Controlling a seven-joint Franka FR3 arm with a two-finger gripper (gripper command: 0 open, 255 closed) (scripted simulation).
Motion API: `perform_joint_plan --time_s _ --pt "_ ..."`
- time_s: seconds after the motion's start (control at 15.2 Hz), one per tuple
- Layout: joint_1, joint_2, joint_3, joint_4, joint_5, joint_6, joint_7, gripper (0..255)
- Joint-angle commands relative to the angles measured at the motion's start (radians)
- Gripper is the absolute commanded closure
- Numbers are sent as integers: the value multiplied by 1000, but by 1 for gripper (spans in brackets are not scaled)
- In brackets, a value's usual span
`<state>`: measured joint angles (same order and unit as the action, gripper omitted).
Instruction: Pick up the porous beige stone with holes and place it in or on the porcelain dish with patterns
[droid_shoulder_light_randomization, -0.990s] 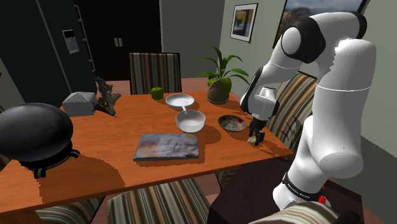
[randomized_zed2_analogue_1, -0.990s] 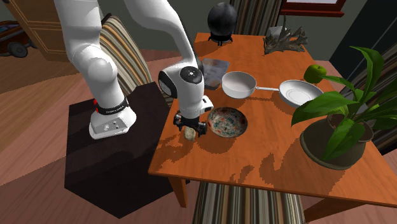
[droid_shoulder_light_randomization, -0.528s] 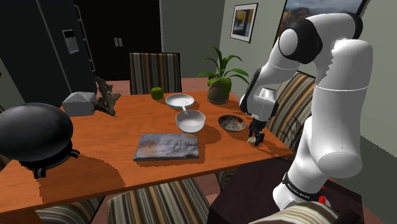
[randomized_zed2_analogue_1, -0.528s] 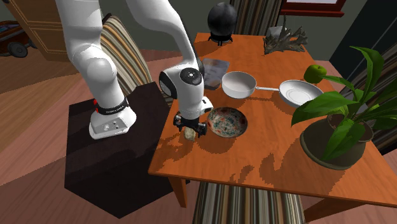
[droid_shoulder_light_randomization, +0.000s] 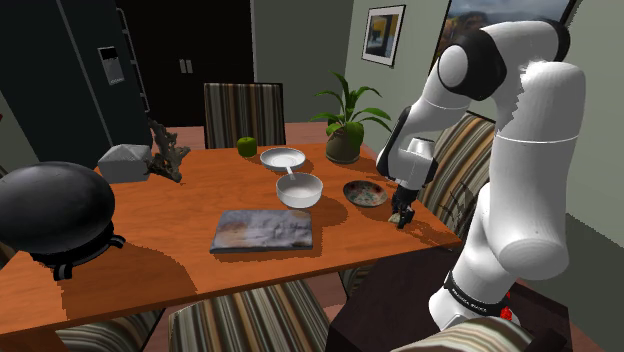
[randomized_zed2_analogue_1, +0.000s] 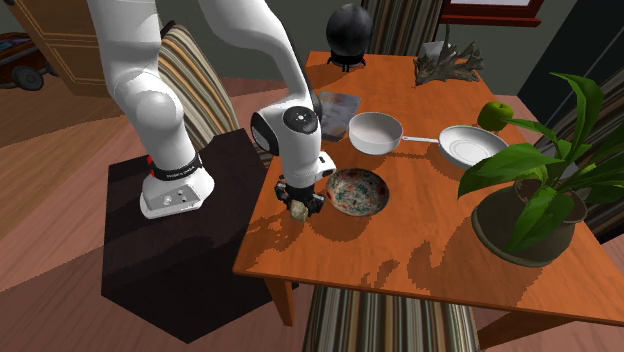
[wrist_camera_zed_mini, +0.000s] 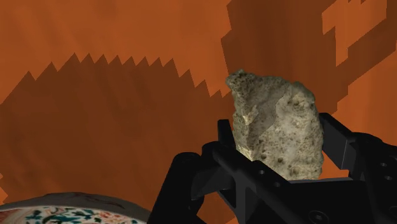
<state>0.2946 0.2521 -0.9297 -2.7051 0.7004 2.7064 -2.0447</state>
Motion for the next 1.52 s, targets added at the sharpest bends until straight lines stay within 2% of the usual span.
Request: perform_joint_plan --time_s 0.0,0.07,0.33,0.46,0.53,0.59,0.66,0.73,0.92,1.19,1.45 --pt "1 2 1 -5 -2 -3 0 255" --pt "6 -1 -3 -6 -6 -3 6 255" --pt "150 -105 -192 -36 -221 -17 162 255" --pt "254 -183 -334 -50 -396 -21 288 255" --pt "310 -253 -425 -57 -556 -23 402 255" --pt "288 -339 -446 -59 -751 -36 542 255" --pt "231 -389 -410 -58 -855 -59 616 255" --pt "141 -406 -325 -57 -877 -78 632 255" --pt "27 -485 -228 -50 -984 -145 712 255" --pt "-62 -573 -143 -39 -1061 -232 774 255" --pt "-119 -647 -80 -24 -1101 -317 811 255"
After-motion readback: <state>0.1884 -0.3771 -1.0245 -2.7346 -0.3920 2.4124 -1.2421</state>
